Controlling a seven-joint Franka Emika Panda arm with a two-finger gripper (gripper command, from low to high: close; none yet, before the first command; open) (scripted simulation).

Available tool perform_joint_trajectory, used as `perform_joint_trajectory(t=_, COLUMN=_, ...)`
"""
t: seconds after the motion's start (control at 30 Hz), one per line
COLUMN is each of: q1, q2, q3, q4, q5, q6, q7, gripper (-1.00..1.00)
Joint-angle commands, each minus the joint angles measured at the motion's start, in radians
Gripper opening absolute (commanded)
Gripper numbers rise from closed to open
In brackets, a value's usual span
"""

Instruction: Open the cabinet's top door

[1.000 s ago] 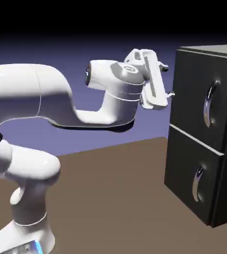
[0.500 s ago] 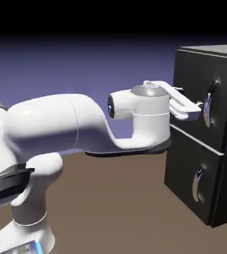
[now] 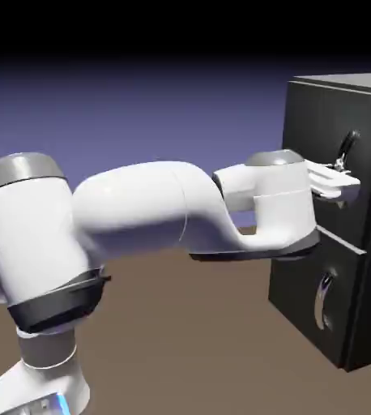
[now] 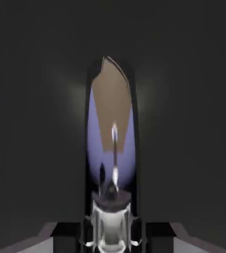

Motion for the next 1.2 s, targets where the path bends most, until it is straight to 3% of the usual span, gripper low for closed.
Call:
perform_joint_trajectory(t=0.0, q1=-0.036, q2=0.034, q3=0.026, q4=-0.023, q5=0.001, q6=-0.017, q7=0.04, gripper=-1.0)
perform_joint_trajectory(t=0.23, q1=-0.285, q2=0.206, q3=0.233, q4=-0.141, q5=0.059, q6=-0.104, q7=0.218, gripper=-1.0)
perform_joint_trajectory(t=0.47, q1=-0.529, q2=0.376, q3=0.449, q4=-0.142, q5=-0.007, q6=-0.067, q7=0.49, gripper=-1.0)
perform_joint_trajectory(t=0.83, q1=-0.927, q2=0.471, q3=0.827, q4=-0.162, q5=-0.039, q6=-0.052, q7=0.712, gripper=-1.0)
perform_joint_trajectory(t=1.17, q1=-1.129, q2=0.368, q3=1.069, q4=-0.304, q5=0.34, q6=-0.141, q7=0.461, gripper=-1.0)
